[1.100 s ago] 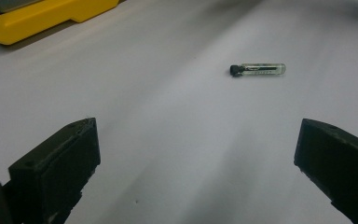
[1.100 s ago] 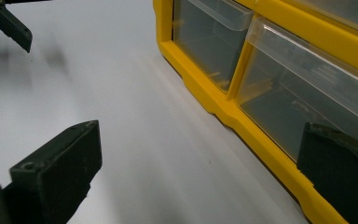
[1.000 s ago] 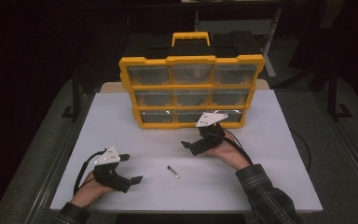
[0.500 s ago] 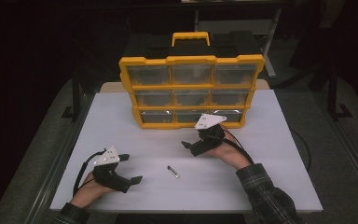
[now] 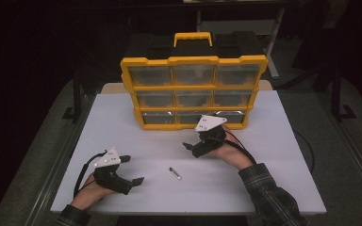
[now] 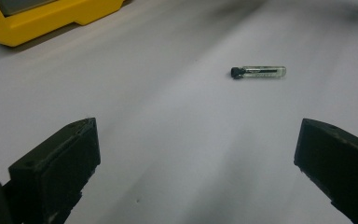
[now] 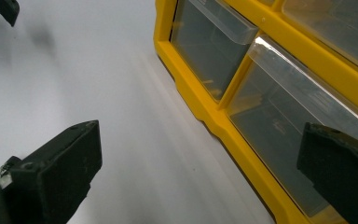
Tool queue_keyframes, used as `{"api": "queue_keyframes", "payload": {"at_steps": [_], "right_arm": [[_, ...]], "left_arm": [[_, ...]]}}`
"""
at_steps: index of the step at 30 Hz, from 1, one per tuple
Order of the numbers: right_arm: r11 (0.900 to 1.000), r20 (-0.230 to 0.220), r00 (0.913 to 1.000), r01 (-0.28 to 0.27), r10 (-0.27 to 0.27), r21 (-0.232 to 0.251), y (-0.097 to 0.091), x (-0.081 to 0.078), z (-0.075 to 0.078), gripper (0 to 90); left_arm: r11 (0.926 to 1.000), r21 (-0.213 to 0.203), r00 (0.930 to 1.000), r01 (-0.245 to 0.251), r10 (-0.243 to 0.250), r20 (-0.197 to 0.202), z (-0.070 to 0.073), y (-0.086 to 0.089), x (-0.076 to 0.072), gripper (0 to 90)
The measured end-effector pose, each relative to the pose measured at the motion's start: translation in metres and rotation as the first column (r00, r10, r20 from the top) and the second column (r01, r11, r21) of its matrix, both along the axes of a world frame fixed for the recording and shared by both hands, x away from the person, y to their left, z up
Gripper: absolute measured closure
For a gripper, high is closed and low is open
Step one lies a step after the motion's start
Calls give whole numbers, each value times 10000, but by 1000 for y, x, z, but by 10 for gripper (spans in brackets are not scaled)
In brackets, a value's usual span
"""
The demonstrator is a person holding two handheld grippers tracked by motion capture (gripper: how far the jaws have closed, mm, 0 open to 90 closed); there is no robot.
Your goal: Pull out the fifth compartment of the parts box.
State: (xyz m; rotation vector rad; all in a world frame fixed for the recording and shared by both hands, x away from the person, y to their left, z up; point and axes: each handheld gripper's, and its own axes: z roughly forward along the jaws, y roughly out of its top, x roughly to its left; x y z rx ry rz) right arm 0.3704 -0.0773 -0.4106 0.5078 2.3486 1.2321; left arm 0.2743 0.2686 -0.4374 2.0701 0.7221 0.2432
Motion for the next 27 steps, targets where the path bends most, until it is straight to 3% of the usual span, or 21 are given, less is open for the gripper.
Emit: {"api": "queue_keyframes", "payload": {"at_steps": [7,8,14,15,18,20,27], "right_arm": [[9996,260,9997,-33,41,-287,2,-1,-2,0],[9999,146,9999,56,-53,-152,3,-2,-2,0],[9986,600,9981,-112,144,-524,2,-1,-2,0],[9993,452,9990,1,16,-387,4,-3,-2,0],[9980,681,9976,-100,143,-623,3,-2,-2,0],[9990,592,9982,5,21,-439,5,-4,-3,0],[9978,827,9966,26,29,-662,6,-5,-3,0]], "left_arm": [[10000,46,10000,-22,22,-39,-1,1,1,0],[10000,48,10000,-20,20,-49,-1,1,2,0],[10000,57,10000,-16,16,-95,-1,1,2,0],[10000,57,10000,-21,22,-95,-1,1,2,0],[10000,76,10000,-27,27,-82,-1,2,2,0],[9999,110,10000,1,-1,-14,0,2,2,0],[9999,124,10000,-21,21,25,-1,2,2,0]]}}
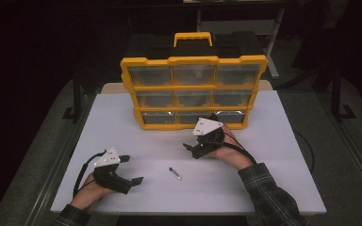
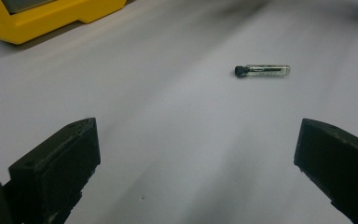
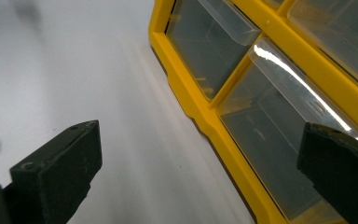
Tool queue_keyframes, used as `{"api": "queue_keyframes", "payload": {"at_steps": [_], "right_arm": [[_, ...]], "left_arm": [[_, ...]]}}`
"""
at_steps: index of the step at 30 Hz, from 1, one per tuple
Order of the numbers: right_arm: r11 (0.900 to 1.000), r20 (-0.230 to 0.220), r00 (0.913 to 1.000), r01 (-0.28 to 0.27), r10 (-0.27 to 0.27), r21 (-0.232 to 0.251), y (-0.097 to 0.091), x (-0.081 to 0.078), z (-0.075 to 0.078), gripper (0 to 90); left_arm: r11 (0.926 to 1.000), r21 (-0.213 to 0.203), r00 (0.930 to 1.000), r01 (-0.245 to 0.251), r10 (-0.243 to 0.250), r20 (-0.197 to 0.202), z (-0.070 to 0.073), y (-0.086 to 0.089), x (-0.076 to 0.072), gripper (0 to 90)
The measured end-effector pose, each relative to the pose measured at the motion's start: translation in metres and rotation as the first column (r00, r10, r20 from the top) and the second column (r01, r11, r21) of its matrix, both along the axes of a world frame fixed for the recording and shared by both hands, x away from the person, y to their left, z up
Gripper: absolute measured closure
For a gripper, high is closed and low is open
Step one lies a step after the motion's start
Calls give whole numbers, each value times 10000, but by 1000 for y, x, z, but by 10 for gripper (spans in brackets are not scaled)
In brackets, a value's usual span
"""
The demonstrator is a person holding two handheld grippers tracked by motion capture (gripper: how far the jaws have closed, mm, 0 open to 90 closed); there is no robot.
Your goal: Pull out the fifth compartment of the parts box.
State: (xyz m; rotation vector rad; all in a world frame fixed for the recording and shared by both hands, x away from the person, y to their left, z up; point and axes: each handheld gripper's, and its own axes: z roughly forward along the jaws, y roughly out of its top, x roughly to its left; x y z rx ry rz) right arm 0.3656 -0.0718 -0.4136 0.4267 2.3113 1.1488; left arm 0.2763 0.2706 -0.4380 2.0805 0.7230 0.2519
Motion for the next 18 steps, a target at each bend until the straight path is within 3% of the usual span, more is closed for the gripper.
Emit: {"api": "queue_keyframes", "payload": {"at_steps": [18], "right_arm": [[9984,662,9978,102,-66,-548,3,-3,0,0]], "left_arm": [[10000,21,10000,-6,6,38,-1,0,0,0]]}}
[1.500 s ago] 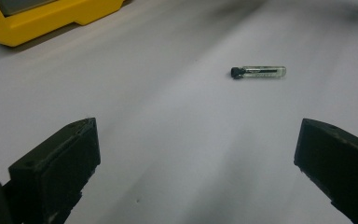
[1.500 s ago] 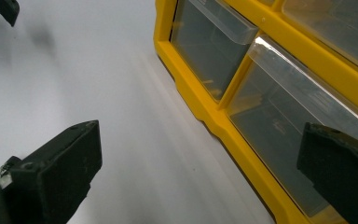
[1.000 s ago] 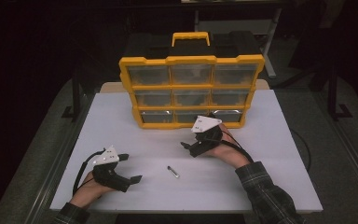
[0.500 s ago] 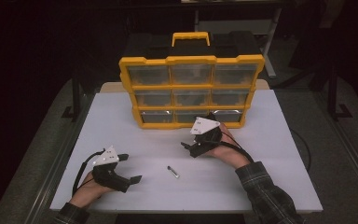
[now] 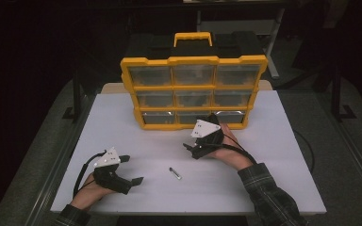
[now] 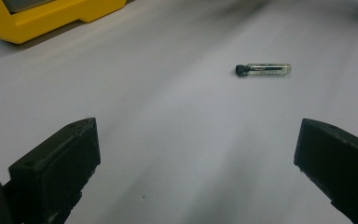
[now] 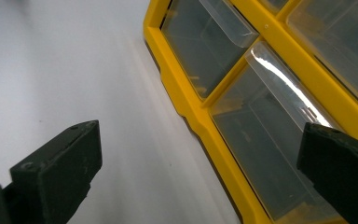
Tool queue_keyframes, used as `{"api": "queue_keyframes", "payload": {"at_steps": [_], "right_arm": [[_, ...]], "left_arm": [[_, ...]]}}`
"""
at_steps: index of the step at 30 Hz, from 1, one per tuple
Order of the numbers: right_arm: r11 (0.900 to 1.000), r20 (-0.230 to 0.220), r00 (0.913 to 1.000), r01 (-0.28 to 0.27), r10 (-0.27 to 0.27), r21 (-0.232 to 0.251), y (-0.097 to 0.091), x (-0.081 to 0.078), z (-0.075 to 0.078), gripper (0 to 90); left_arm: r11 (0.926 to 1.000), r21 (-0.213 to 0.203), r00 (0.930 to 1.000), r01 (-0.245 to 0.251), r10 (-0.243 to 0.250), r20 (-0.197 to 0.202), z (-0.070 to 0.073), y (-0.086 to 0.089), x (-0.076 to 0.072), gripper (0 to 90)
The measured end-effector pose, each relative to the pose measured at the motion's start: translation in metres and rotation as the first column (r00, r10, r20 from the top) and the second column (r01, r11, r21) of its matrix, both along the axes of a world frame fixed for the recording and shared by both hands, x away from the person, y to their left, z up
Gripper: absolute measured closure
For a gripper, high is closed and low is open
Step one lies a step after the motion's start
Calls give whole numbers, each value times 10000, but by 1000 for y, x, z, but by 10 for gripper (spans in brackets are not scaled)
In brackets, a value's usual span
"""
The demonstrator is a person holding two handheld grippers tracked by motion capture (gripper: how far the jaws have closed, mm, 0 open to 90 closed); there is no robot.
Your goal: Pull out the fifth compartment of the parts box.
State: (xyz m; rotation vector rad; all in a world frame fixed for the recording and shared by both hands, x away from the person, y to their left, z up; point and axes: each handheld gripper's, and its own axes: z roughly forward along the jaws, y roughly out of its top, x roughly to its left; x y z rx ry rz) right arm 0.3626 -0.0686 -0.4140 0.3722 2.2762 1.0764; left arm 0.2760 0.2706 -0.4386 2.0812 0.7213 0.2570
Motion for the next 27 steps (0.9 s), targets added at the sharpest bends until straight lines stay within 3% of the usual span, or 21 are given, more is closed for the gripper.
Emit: {"api": "queue_keyframes", "payload": {"at_steps": [2,12,24,27], "right_arm": [[9998,171,9998,-34,37,-209,-1,1,0,0],[9996,321,9995,31,-22,-276,1,-1,-1,0],[9969,903,9959,-4,75,-783,3,-2,-1,0],[9974,965,9953,37,32,-715,4,-3,-1,0]], "left_arm": [[10000,-5,10000,-10,10,-14,0,0,0,0],[10000,22,10000,34,-34,-50,-1,0,0,0],[10000,-36,10000,-36,36,-86,-1,0,-2,0],[10000,-49,10000,-46,46,-85,-1,0,-2,0]]}}
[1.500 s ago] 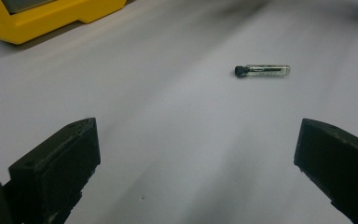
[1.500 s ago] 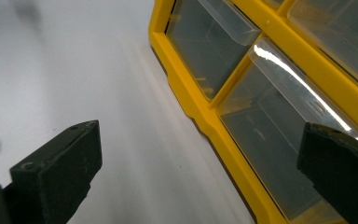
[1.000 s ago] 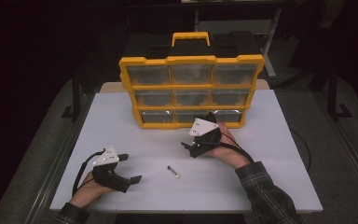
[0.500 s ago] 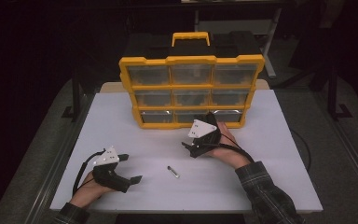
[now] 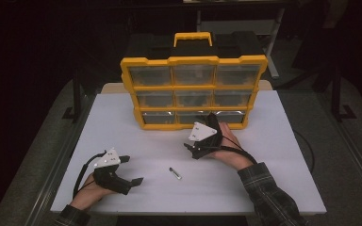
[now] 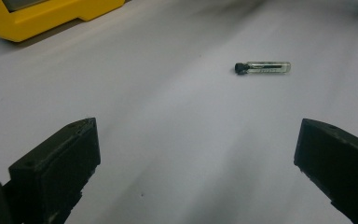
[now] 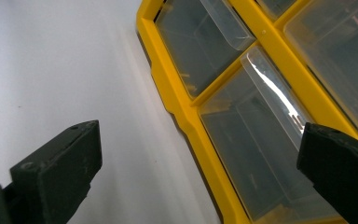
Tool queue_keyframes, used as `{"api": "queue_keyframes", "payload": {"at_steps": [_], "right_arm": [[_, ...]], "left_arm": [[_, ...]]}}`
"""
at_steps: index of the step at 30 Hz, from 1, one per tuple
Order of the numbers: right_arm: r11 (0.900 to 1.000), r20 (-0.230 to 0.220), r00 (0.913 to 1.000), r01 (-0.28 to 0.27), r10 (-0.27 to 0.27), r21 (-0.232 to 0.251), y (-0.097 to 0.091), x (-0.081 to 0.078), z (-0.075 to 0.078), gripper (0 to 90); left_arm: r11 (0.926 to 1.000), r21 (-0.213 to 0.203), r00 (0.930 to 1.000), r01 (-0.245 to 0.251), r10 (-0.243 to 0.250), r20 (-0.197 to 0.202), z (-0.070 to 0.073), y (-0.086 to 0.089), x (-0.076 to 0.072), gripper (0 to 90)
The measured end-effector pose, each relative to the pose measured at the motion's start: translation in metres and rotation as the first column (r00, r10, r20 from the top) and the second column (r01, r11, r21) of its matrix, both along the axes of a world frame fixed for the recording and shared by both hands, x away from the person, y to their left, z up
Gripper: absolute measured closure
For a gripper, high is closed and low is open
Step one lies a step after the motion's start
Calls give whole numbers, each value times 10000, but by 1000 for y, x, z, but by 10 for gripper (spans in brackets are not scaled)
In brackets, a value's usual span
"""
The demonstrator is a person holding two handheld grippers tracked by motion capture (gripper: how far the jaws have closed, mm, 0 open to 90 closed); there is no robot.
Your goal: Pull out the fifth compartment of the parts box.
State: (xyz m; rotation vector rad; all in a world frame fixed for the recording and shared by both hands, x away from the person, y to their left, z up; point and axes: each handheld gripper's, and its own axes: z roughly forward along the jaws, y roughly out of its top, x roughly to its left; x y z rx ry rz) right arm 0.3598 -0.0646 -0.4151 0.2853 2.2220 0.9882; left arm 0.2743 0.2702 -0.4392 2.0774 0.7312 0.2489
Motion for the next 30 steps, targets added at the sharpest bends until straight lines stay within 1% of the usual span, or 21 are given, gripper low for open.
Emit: {"api": "queue_keyframes", "payload": {"at_steps": [4,6,7,9,16,20,21,22,27,28,30], "right_arm": [[9998,65,10000,57,-56,-179,0,-2,0,0],[9995,249,9997,-7,14,-303,0,-1,0,0],[9996,289,9996,39,-31,-278,1,-2,0,0],[9993,248,9997,76,-66,-375,1,-3,-1,0],[9982,532,9986,80,-48,-598,2,-3,-1,0],[9972,650,9979,56,-7,-746,3,-4,-2,0],[9970,756,9971,71,-12,-773,4,-4,-2,0],[9967,767,9971,75,-12,-814,4,-4,-2,0],[9951,986,9951,115,-18,-981,4,-5,-3,0],[9937,1065,9943,76,44,-1116,4,-5,-3,0],[9929,1175,9931,90,50,-1187,4,-5,-3,0]], "left_arm": [[10000,34,10000,17,-17,6,0,0,0,0],[10000,-27,10000,-22,22,3,0,0,0,0],[10000,-43,10000,-24,24,8,0,0,0,0],[10000,-61,10000,-26,26,14,0,0,0,0],[10000,60,10000,30,-30,24,0,0,0,0],[10000,-33,10000,-7,7,10,0,-1,-1,0],[10000,-24,10000,-2,2,8,0,0,-1,0],[10000,39,10000,34,-34,16,0,0,0,0],[10000,-58,10000,-37,37,0,0,-1,-1,0],[10000,-54,10000,-29,30,7,0,-1,-1,0],[10000,-63,10000,-13,13,3,0,-1,-1,0]]}}
